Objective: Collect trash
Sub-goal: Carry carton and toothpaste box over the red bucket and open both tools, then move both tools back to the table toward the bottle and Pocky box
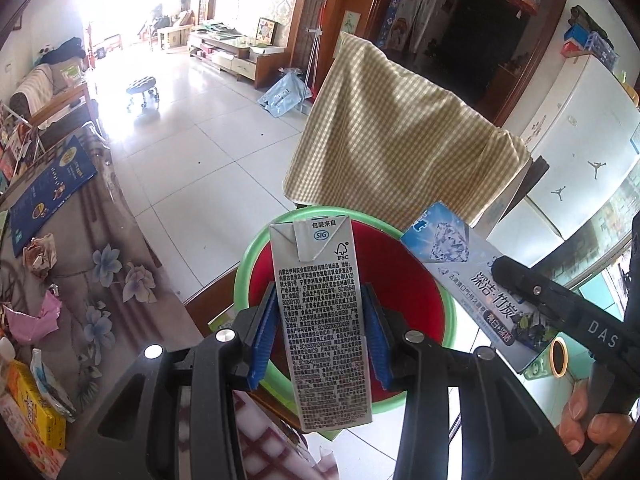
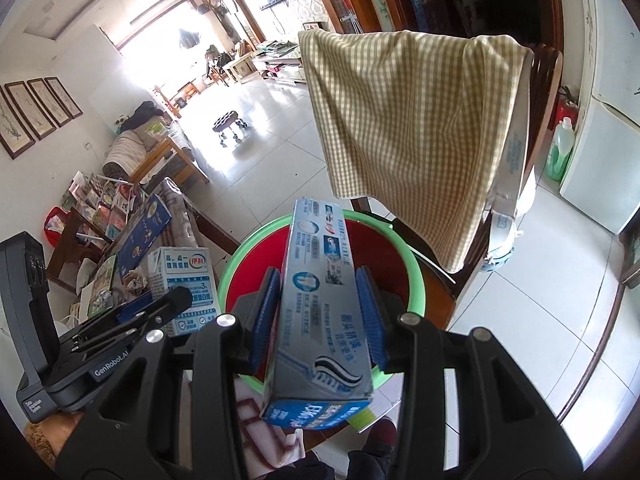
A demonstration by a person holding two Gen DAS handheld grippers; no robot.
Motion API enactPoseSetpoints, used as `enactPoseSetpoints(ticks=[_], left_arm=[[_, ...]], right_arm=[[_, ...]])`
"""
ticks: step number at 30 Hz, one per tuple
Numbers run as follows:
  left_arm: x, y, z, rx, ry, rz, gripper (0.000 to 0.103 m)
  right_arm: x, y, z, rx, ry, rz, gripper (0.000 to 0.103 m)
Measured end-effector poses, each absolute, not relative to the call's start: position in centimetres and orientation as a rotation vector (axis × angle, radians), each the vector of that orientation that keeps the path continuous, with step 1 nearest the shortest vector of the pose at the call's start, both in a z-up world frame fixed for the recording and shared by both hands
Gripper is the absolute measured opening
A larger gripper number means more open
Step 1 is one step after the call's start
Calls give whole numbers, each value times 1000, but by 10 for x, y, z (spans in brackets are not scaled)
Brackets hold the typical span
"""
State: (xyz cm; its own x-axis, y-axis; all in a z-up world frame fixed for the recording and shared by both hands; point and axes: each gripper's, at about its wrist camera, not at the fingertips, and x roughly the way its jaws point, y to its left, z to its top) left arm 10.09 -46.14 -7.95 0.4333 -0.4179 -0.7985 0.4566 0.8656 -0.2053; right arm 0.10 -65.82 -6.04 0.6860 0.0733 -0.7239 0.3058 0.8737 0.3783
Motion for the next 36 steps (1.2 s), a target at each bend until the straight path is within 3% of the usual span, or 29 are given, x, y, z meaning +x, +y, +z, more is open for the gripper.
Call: enactPoseSetpoints(ticks=[1,2,4,14,18,36], left_arm=[[102,-461,-80,47,986,-538,46],[103,-460,-80,43,984,-534,51],[103,-454,-78,37,970,-526,51],[104,-402,-71,-14,939,-426,51],[100,-362,-73,-53,936,-349,51],[66,-58,-126,-219,1022,156,51]], right_arm=[[2,-659,-61,508,811,-141,42],[3,-659,-61,520,810,-146,53],[3,-660,-59,543,793,-149,57],[28,-619,-49,450,799,-89,57],[37,-596,-49,424,810,-43,62],[65,-400,-66,283,945,188,64]])
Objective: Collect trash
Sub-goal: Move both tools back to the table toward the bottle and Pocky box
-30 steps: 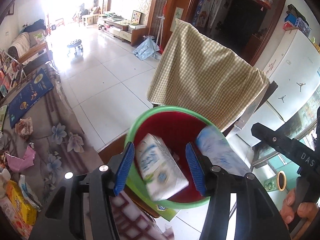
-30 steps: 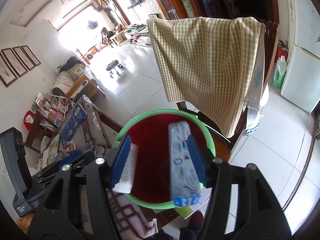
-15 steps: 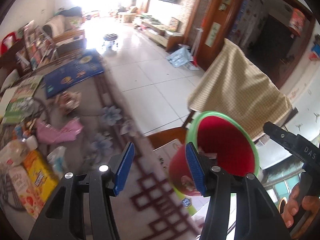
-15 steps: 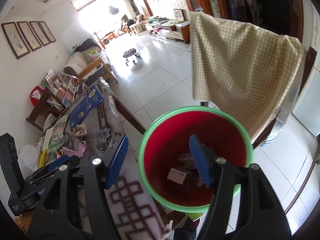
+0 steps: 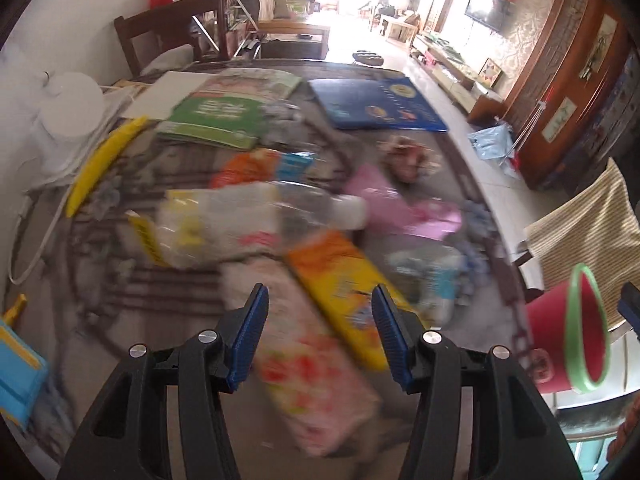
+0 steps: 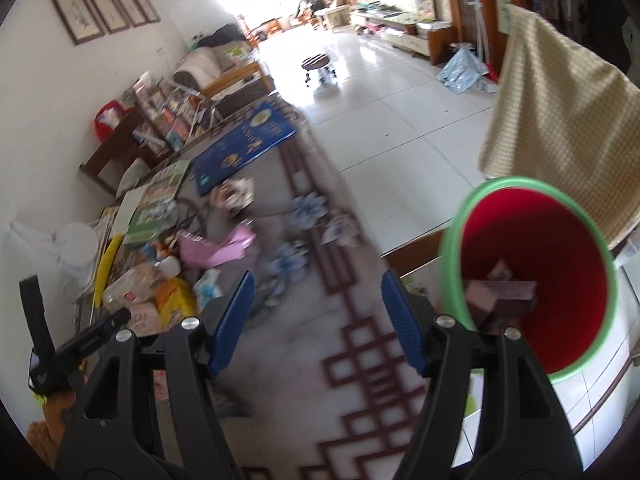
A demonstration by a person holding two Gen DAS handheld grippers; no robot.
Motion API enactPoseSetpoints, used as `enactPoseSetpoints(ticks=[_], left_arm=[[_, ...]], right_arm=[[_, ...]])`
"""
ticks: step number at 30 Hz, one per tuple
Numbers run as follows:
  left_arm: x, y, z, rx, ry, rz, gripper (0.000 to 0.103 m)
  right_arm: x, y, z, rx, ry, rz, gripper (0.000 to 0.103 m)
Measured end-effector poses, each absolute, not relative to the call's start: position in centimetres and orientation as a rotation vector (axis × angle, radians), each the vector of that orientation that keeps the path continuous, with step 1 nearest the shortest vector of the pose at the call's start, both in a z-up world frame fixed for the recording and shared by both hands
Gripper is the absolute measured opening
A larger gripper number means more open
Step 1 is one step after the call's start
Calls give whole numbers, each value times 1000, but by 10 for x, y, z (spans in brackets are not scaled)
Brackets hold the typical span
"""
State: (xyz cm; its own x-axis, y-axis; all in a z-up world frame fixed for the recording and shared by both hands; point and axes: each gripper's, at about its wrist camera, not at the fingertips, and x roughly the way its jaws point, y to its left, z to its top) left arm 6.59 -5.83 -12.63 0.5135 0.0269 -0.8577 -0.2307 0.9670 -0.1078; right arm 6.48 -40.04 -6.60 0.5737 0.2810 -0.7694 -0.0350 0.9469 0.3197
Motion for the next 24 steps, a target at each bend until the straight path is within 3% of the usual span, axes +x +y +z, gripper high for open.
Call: enactPoseSetpoints(ticks=[7,13,16,24], left_arm=[[106,-9,-133,111,1103,-17,54],[134,-19,-147,317,1162,-175,58],[140,-25,-155,384,1182,-242,63],[150,-19,-172,379,1222,-312,65]], right_arm=[[55,-304,-88,253,1038,314,71],[36,-219,-131,142,1204,415,77],[29,-190,-147,86,1273,448,83],[37,-143,-158,-28,1324,460,88]])
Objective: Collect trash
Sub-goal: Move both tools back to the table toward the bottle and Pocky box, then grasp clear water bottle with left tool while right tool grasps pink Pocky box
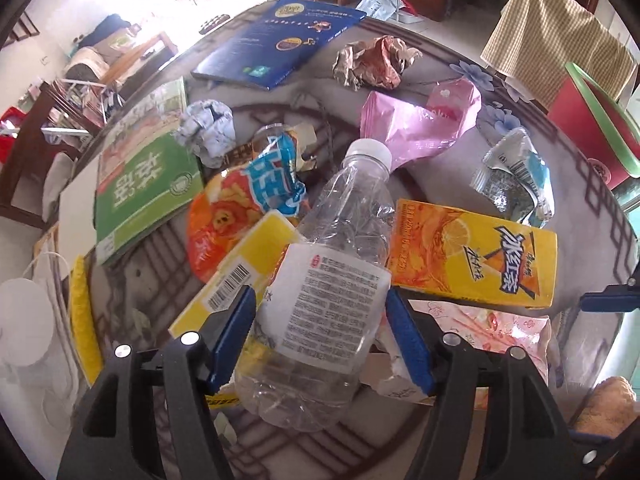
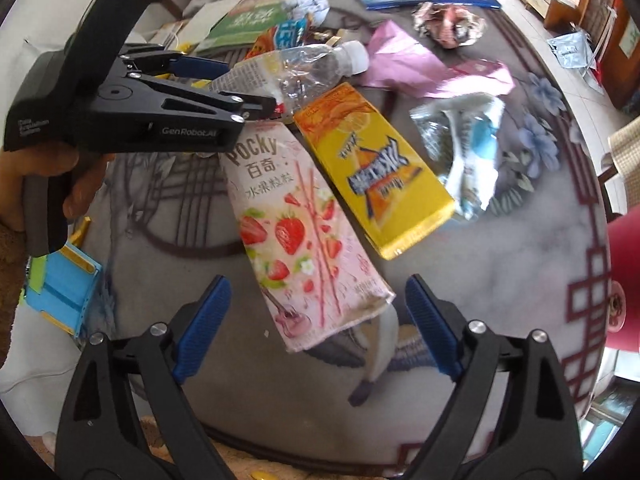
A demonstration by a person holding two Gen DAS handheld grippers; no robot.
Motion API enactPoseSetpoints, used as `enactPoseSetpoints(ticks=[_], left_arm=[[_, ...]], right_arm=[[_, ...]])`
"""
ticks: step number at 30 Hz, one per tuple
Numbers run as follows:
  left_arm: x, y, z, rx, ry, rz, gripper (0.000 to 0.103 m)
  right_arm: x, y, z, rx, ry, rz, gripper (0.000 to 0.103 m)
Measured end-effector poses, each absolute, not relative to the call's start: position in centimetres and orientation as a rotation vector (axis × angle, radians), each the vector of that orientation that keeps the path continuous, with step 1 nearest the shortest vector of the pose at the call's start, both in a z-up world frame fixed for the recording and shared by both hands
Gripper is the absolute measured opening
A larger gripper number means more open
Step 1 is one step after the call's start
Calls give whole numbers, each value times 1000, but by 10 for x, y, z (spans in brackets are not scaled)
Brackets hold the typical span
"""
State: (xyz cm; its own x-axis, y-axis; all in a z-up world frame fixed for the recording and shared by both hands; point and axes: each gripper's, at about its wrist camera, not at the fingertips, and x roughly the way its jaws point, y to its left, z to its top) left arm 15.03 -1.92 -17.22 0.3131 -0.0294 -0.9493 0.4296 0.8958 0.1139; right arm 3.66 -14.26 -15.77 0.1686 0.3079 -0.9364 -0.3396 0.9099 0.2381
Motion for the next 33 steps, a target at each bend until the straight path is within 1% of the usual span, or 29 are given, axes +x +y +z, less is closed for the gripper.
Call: enactPoseSetpoints(ticks=[2,7,11,17,21,27,30,32,33], left_arm=[[150,-18,-177,372,1235,-325,65],[153,-17,-192,373,1278,-343,65],[155,-15,-194,365,1274,-341,65],[157,-14,-195,359,1269,-340,65],[160,-11,-193,342,1258,-324,60],[160,-6,-193,338,1250,-295,59],[159,1,-193,320,1251,-273,59],[159,6,-193,306,1254,-256,59],[160,9,-193,298,1256,-243,59]], right_arm=[[43,-135,-163,-41,1347,463,90],[56,-122,-175,-46,1397,465,91],[60,-122,-180,-44,1421,448,91],[66,-119,-180,-52,1418,450,93],[68,-119,-176,-46,1403,459,93],[65,-106,-177,-105,1398,491,92],[61,-95,-181,-155,1403,523,83],[57,-89,-180,-181,1400,550,69],[55,-87,-180,-193,1397,558,64]])
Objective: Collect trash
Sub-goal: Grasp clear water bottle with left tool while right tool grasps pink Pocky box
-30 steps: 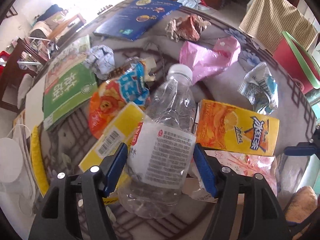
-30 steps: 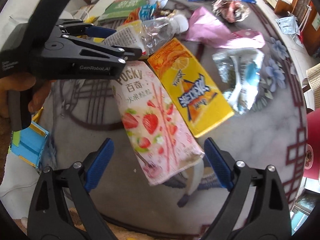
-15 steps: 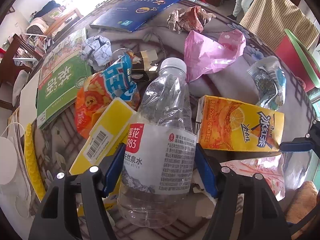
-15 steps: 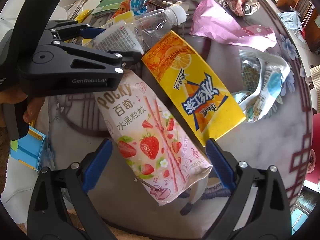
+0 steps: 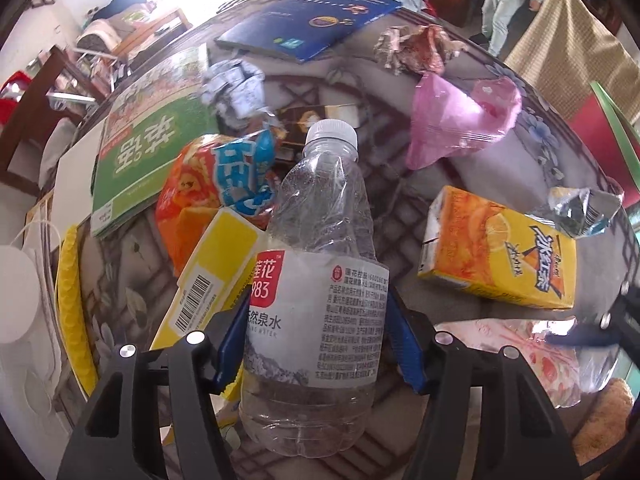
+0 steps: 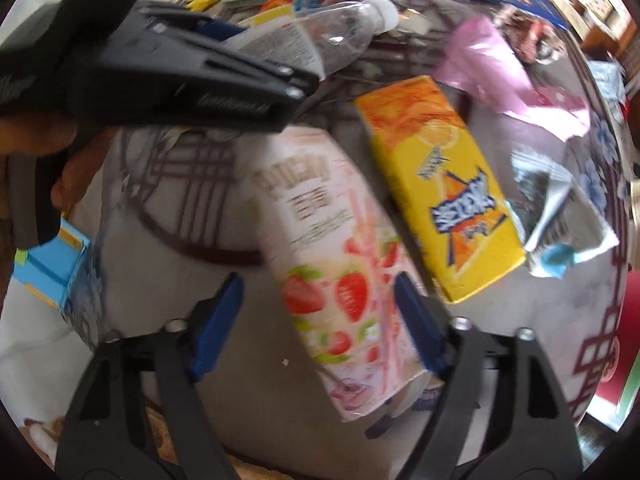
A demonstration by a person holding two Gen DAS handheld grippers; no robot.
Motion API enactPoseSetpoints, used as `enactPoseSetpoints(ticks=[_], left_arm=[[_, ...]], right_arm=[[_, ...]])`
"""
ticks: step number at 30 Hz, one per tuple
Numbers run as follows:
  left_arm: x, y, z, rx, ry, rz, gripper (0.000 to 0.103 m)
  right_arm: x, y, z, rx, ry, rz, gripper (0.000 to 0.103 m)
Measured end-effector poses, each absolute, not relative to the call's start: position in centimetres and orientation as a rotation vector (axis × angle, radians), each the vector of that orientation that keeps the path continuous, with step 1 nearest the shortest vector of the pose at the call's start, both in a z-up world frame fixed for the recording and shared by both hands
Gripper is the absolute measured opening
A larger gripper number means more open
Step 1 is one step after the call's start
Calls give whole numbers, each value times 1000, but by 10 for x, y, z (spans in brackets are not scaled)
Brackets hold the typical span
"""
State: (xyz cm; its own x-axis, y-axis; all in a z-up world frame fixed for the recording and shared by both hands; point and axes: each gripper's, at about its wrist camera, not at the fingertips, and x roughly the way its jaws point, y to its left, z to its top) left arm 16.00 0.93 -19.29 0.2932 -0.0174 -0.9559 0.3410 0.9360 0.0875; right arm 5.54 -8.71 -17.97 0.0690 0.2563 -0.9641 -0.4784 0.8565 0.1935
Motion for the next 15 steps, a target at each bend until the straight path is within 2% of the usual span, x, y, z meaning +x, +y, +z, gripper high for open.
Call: enactPoseSetpoints(ticks=[1,2,15], left_arm=[[160,12,-193,292,1258,-232,59],[161,15,-194,282,1259,-222,59],[157,42,-194,182,1271,-138,59]], right_arm=[[53,-85,-179,-208,1395,569,57],[51,-84,-180,-213,1394,578,53],[42,-87,-175,-225,1372,601,48]])
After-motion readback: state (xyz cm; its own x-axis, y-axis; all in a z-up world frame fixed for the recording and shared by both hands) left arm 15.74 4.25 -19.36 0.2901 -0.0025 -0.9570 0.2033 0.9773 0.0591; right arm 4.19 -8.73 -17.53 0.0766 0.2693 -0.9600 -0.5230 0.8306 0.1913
